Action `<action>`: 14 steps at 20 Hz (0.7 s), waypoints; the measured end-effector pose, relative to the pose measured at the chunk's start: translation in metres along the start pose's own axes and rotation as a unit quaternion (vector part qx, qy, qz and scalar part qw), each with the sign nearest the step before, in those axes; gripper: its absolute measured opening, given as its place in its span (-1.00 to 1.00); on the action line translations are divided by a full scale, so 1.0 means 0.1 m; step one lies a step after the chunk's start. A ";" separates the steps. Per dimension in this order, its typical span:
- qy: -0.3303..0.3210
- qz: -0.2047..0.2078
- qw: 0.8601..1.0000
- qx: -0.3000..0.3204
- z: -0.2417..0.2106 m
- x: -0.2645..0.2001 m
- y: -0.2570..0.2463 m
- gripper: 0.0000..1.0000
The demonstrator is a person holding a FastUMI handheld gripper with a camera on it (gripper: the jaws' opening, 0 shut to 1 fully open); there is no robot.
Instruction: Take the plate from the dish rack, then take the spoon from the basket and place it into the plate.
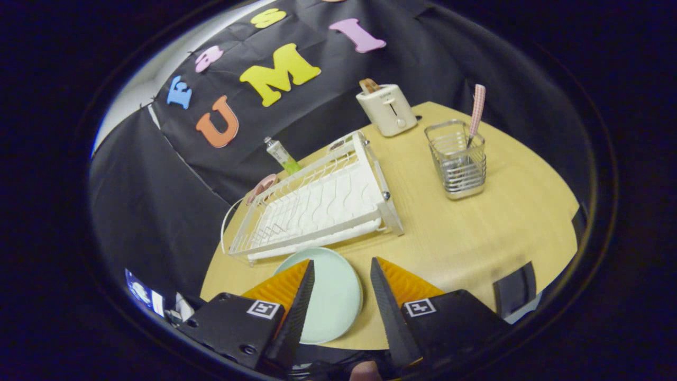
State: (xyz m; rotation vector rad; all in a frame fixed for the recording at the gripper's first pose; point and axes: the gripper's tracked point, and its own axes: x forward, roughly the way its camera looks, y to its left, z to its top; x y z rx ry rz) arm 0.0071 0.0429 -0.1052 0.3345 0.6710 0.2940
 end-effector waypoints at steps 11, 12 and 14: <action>-0.254 -0.147 0.946 -0.135 0.73 -0.85 -0.93 0.86; -0.259 -0.151 0.944 -0.137 0.76 -0.86 -1.03 0.87; -0.263 -0.143 0.943 -0.143 0.89 -0.77 -1.19 0.89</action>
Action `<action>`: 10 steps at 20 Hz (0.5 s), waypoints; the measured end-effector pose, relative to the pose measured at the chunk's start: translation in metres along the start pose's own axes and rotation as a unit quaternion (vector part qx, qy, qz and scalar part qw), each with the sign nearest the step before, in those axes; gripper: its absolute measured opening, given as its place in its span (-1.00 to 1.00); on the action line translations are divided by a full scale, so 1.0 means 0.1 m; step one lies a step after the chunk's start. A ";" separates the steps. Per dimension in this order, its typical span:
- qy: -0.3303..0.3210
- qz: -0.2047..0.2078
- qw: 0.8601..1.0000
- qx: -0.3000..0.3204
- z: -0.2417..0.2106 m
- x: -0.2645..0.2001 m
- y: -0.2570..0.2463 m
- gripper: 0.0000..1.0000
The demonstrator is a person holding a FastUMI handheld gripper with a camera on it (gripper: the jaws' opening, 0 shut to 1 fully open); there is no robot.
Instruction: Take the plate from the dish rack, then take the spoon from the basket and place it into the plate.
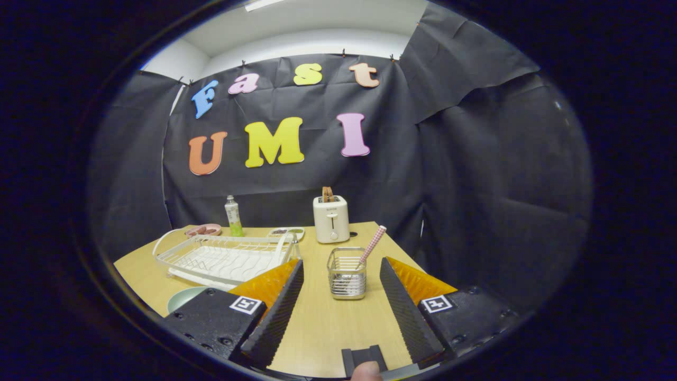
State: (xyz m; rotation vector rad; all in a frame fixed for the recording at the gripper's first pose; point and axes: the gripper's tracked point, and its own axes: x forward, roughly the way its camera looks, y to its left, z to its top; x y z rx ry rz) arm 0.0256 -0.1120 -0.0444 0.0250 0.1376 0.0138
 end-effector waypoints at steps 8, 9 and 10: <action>0.024 0.045 0.998 0.033 0.04 0.98 -0.37 0.76; 0.028 0.047 0.998 0.041 0.03 1.09 -0.43 0.63; 0.035 0.053 0.997 0.050 0.01 1.19 -0.45 0.57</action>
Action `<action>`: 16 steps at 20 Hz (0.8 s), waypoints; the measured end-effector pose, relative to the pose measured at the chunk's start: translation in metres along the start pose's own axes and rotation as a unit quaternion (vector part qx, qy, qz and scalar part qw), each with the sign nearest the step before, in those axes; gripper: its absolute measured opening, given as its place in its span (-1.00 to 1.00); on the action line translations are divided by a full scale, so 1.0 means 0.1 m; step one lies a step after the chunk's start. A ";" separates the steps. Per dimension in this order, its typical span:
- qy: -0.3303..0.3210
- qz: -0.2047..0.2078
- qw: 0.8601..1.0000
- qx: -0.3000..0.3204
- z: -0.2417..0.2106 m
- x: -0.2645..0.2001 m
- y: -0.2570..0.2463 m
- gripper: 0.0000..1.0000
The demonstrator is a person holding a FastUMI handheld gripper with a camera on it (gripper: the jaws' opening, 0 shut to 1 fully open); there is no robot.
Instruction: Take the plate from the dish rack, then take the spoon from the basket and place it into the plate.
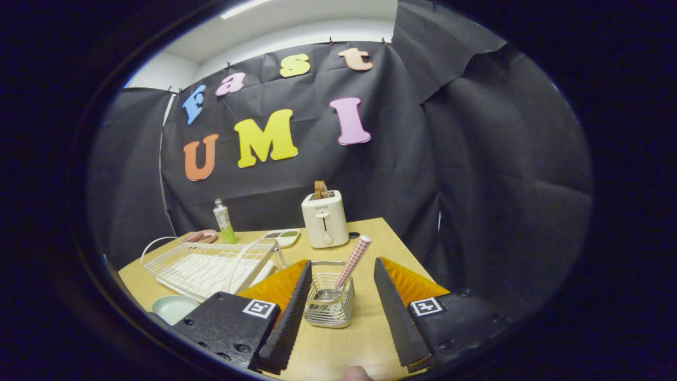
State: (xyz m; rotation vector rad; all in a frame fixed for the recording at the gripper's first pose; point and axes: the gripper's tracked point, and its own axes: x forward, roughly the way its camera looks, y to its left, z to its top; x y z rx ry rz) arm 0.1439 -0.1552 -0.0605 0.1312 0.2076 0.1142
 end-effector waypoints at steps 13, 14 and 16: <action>0.041 0.075 0.995 0.053 -0.03 0.35 0.18 -0.72; 0.041 0.078 0.995 0.047 -0.01 0.33 0.22 -0.76; 0.039 0.070 0.996 0.040 0.03 0.32 0.24 -0.83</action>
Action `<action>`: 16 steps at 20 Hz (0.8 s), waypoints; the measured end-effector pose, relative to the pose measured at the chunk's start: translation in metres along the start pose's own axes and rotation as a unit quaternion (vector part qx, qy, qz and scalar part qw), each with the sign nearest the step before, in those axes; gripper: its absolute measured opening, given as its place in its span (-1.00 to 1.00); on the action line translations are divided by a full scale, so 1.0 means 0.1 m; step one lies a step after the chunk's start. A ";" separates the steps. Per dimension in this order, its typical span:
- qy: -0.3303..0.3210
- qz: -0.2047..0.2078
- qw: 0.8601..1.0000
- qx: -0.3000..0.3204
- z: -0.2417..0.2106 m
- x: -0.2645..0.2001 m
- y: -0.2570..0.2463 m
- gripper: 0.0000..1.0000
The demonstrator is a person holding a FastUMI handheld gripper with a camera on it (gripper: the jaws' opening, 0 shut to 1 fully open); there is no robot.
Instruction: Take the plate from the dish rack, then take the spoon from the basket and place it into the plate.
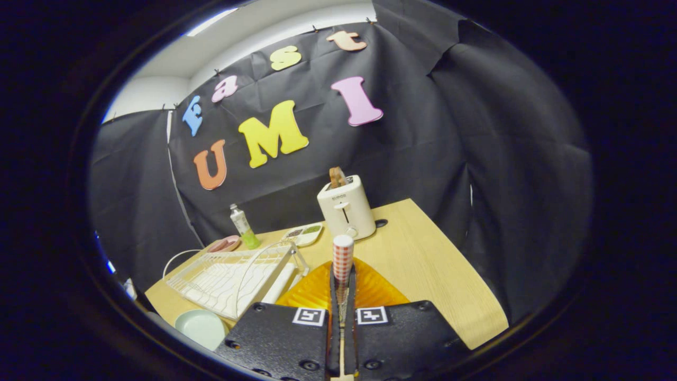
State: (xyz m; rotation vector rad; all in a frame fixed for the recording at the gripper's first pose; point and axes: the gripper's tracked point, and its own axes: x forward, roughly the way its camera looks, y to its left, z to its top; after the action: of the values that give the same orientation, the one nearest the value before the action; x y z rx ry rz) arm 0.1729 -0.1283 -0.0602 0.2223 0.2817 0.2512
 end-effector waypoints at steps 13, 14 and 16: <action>-0.108 -0.071 0.987 -0.095 0.94 -0.72 0.64 -0.84; -0.108 -0.061 0.987 -0.099 0.93 -0.79 0.79 -0.84; -0.102 -0.034 0.989 -0.100 0.83 -0.90 1.15 -0.84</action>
State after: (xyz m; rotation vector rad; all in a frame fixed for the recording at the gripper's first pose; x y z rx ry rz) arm 0.0893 -0.0589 0.0683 0.0387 0.0594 0.1856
